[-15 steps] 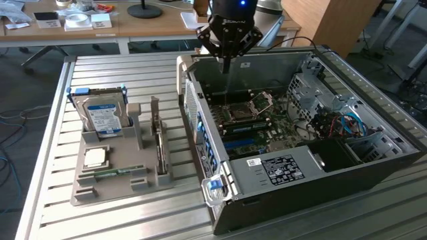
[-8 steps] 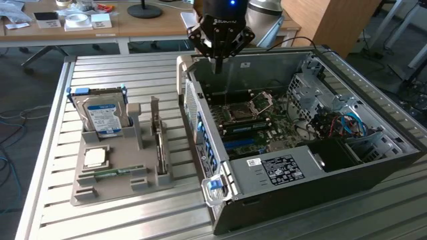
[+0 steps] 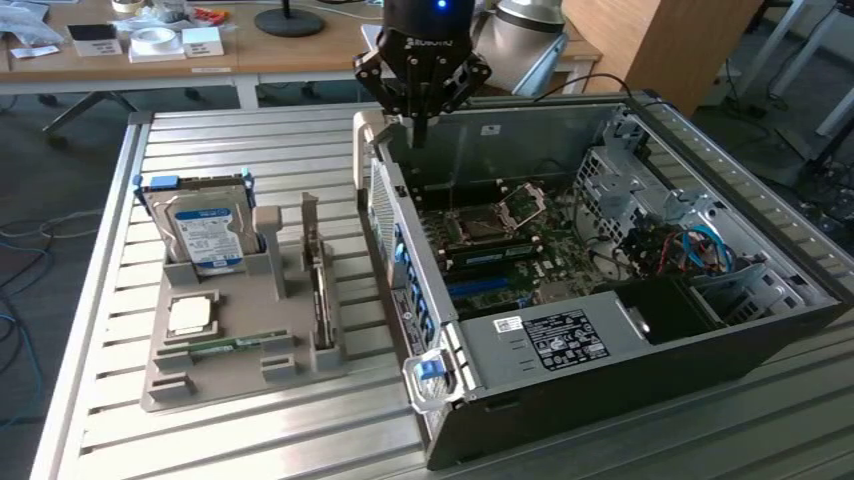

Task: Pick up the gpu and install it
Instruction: 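Reach for the gpu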

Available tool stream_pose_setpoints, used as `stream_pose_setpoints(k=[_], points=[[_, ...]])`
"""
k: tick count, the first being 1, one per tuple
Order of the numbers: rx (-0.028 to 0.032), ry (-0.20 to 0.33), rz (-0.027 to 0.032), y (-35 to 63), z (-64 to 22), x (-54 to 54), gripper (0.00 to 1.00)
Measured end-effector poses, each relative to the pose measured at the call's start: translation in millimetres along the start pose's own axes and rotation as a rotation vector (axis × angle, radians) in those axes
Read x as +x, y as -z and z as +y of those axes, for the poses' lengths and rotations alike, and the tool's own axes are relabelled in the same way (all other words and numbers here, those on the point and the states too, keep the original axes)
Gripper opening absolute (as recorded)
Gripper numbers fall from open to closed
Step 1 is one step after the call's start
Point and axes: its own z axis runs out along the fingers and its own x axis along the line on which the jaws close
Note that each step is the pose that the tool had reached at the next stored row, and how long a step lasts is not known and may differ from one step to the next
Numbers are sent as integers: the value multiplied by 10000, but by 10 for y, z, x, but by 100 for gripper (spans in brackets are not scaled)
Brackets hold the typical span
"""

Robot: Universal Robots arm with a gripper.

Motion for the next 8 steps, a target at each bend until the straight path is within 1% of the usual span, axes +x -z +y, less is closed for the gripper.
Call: stream_pose_setpoints(k=[8], points=[[0,1,-1,3,7,188,11]])
